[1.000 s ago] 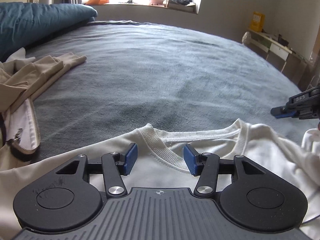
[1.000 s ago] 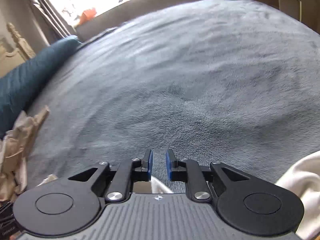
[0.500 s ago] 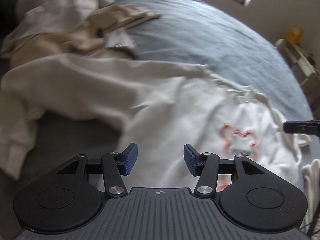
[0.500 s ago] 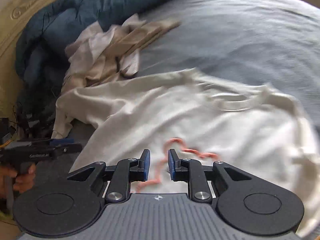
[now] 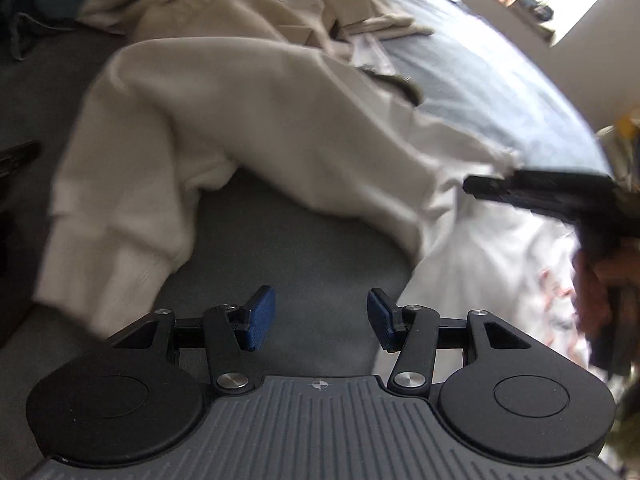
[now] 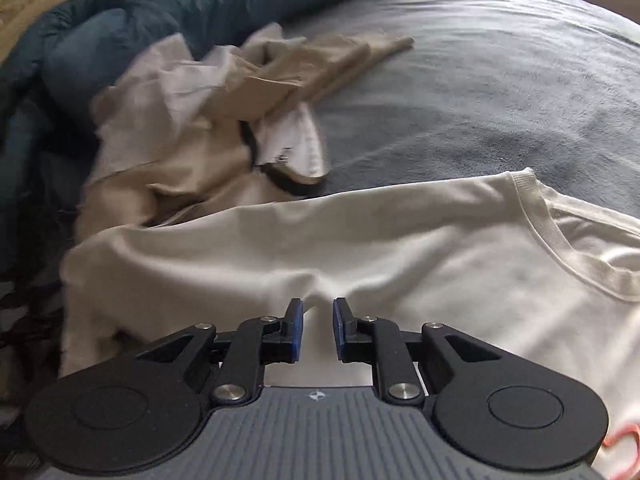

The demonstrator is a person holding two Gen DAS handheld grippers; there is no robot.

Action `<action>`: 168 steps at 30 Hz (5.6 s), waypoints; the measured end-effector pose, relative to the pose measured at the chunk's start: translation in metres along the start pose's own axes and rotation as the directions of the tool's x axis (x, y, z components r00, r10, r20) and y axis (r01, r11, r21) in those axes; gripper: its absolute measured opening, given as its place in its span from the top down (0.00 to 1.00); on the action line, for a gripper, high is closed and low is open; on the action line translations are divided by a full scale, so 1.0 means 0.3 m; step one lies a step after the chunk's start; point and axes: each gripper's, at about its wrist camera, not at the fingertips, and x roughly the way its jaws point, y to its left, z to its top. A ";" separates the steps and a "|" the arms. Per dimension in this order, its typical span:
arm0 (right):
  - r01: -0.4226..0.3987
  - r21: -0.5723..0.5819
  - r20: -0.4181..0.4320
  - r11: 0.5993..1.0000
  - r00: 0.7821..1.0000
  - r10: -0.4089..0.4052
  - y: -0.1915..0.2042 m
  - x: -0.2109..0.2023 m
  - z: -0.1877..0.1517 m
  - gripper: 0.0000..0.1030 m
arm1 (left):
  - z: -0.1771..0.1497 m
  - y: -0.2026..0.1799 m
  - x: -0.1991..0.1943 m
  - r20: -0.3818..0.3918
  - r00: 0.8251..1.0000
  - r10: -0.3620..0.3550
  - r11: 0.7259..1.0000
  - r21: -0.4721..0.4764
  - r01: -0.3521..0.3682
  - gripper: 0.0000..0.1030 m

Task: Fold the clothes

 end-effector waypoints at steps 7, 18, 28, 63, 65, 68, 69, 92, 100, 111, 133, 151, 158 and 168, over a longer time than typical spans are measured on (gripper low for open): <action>0.075 -0.096 -0.204 0.993 0.975 -0.093 0.132 -0.126 -0.265 0.78 | 0.126 0.001 0.180 -0.051 0.982 -0.182 0.979 -0.103 0.176 0.51; 0.180 -0.017 -0.222 0.984 0.958 -0.179 0.164 -0.121 -0.417 0.78 | 0.254 -0.031 0.138 0.055 0.989 -0.137 0.990 0.048 0.134 0.98; 0.004 -0.224 -0.152 0.974 0.988 -0.039 0.263 0.047 -0.336 0.78 | 0.267 -0.058 0.201 -0.032 0.996 -0.086 0.950 0.298 0.092 0.88; -0.158 -0.105 -0.115 0.982 0.983 0.146 0.538 0.095 -0.047 0.67 | 0.004 0.338 -0.266 0.053 0.970 0.239 0.970 -0.054 -0.236 0.45; -0.160 -0.090 -0.133 0.983 0.980 0.147 0.546 0.099 -0.057 0.67 | 0.054 0.349 -0.241 0.078 0.965 0.249 0.969 -0.020 -0.248 0.42; -0.159 -0.082 -0.156 0.984 0.977 0.145 0.561 0.089 -0.085 0.67 | 0.108 0.358 -0.193 0.063 0.948 0.313 0.949 0.020 -0.314 0.40; -0.157 -0.079 -0.160 0.984 0.977 0.143 0.564 0.087 -0.096 0.67 | 0.114 0.356 -0.177 0.052 0.940 0.338 0.940 0.029 -0.340 0.40; 0.000 0.414 0.031 0.910 0.999 -0.014 0.047 -0.383 -0.313 0.64 | -0.172 -0.312 -0.533 0.152 0.938 -0.313 0.703 0.700 0.121 0.95; -0.045 0.590 -0.069 0.806 0.992 0.107 -0.097 -0.385 -0.527 0.63 | -0.325 -0.319 -0.465 0.000 0.974 -0.226 0.764 0.621 0.177 0.95; -0.207 0.569 0.023 0.796 0.971 0.236 -0.001 -0.379 -0.419 0.58 | 0.147 -0.109 -0.820 0.196 0.980 0.009 0.807 0.578 -0.124 0.95; -0.162 0.580 0.036 0.799 0.984 0.173 0.049 -0.291 -0.426 0.56 | 0.654 0.055 -0.767 0.220 0.915 0.339 0.465 0.806 -0.366 0.95; -0.061 0.602 0.065 0.796 0.998 0.027 -0.001 -0.331 -0.506 0.56 | 0.740 0.231 -0.401 0.223 0.784 0.580 0.486 0.677 -0.553 0.76; -0.007 0.627 0.210 0.779 0.965 -0.160 -0.255 -0.562 -0.474 0.56 | 0.639 -0.214 -0.420 0.254 0.917 0.309 0.640 0.658 -0.397 0.72; 0.304 0.566 0.120 0.766 0.889 -0.442 -1.051 -1.048 -0.186 0.46 | 0.082 -0.911 0.071 -0.009 0.994 -0.111 0.822 0.561 0.097 0.70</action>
